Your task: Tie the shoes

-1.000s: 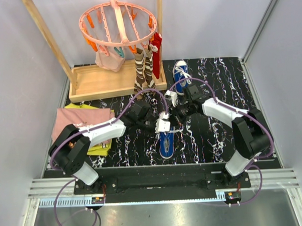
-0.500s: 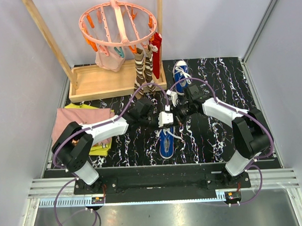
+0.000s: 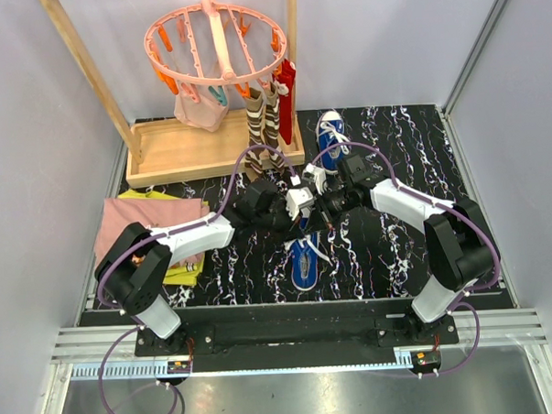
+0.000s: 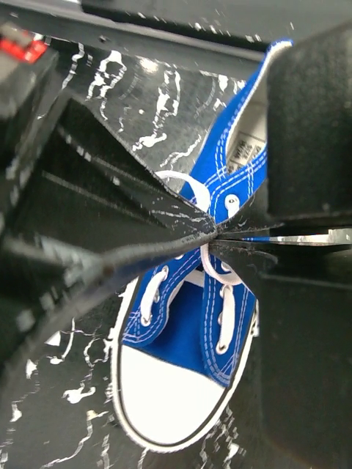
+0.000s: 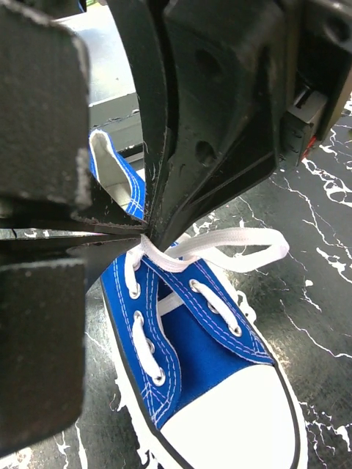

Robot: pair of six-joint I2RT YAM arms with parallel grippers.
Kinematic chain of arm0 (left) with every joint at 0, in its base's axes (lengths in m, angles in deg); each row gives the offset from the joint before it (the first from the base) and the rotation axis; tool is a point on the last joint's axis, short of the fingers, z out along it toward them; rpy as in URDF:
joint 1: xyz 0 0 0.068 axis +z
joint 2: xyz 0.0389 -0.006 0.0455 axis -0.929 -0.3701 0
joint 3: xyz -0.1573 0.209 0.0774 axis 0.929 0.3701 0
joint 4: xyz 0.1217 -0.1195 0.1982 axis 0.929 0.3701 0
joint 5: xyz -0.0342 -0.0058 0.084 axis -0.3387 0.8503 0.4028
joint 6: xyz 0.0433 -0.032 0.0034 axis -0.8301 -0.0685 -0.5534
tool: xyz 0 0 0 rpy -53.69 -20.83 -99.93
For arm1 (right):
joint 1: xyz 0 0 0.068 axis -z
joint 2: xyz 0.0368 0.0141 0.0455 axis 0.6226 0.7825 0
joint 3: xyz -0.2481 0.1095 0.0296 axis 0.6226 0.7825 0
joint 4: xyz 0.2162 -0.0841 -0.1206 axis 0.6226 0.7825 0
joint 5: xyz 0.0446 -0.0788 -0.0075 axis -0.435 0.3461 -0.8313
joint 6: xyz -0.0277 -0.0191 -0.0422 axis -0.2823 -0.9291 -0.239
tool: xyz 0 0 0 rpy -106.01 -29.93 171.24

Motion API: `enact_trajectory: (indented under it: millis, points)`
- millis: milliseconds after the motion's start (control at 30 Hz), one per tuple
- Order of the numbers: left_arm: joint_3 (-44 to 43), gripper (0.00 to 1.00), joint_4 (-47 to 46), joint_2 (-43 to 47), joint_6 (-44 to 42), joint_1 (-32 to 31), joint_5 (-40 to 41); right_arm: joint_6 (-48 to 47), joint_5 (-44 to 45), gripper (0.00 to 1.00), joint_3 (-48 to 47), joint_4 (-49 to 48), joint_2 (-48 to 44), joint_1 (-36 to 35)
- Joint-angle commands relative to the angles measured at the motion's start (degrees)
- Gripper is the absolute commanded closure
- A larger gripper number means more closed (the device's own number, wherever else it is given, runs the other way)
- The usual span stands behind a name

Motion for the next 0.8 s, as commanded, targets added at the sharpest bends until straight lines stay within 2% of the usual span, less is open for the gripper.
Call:
enact_trajectory:
  millis: [0, 167, 400, 633, 767]
  points:
    - [-1.23, 1.00, -4.27, 0.21, 7.64, 0.44, 0.97, 1.49, -2.07, 1.00, -0.44, -2.43, -0.17, 0.34]
    - [-2.82, 1.00, -4.34, -1.55, 16.15, 0.70, 0.70, 1.75, -2.25, 1.00, -0.44, -2.60, -0.17, 0.43]
    - [2.53, 1.00, -12.93, -0.24, 27.30, 2.81, 0.71, 2.54, -2.51, 1.00, 0.17, -3.13, -0.17, 0.43]
    - [5.17, 0.97, -18.83, -1.12, 32.59, 3.87, -2.27, 3.95, -3.57, 1.00, 1.14, -4.36, -0.26, 0.52]
    - [6.93, 0.96, -26.56, -1.64, 36.29, 4.22, -5.18, 4.74, -3.74, 1.00, 1.32, -4.89, -0.08, 0.43]
